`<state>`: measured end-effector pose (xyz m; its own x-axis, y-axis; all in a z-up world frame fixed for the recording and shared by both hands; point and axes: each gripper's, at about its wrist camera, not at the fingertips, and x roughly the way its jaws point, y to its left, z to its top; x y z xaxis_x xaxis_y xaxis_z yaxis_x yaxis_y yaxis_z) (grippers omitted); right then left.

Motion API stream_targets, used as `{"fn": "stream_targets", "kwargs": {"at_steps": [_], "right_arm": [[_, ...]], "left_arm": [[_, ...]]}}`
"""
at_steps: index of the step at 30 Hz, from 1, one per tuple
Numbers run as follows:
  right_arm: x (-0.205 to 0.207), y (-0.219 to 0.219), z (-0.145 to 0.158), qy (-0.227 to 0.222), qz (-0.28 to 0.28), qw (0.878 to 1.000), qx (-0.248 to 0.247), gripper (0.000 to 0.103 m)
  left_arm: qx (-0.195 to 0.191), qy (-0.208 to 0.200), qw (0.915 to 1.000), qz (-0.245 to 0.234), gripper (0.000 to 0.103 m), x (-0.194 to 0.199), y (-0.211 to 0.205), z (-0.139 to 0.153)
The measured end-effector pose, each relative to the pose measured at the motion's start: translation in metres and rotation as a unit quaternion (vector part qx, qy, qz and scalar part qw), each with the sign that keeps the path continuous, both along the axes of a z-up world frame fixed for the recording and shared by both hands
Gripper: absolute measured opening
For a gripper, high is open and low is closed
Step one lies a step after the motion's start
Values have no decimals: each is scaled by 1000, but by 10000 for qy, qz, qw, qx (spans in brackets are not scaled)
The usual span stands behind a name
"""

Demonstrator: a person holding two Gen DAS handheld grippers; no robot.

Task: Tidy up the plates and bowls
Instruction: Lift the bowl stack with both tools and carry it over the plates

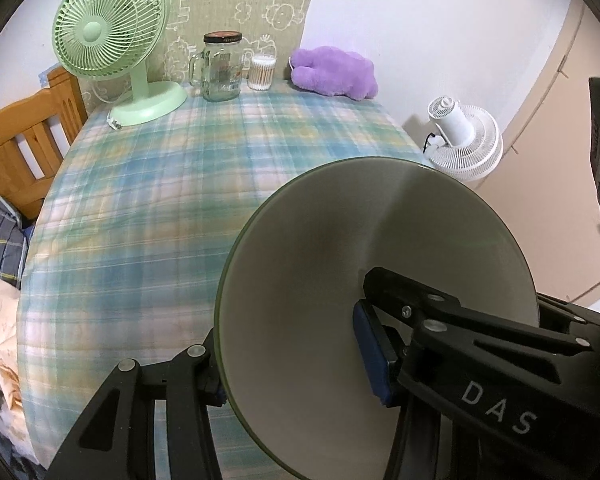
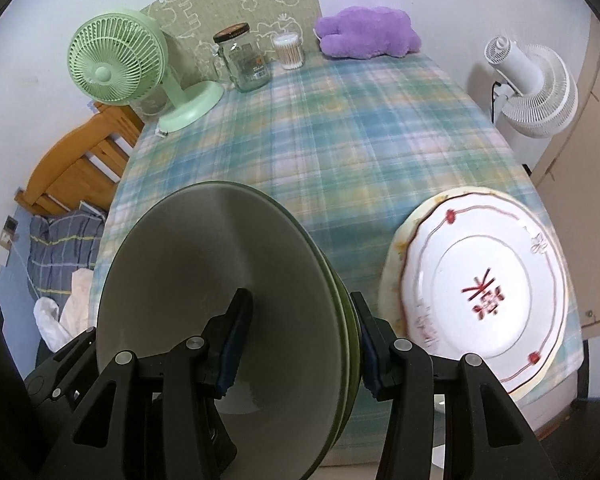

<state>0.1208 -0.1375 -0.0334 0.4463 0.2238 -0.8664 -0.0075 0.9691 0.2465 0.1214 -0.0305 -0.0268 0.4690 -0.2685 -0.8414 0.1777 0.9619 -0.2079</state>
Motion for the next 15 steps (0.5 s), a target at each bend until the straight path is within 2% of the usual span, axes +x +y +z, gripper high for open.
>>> {"fn": "stream_targets", "kwargs": {"at_steps": [15], "right_arm": [[13, -72, 7, -56, 287, 9996, 39, 52]], "left_arm": [[56, -31, 9997, 237, 52, 9, -69, 6]]}}
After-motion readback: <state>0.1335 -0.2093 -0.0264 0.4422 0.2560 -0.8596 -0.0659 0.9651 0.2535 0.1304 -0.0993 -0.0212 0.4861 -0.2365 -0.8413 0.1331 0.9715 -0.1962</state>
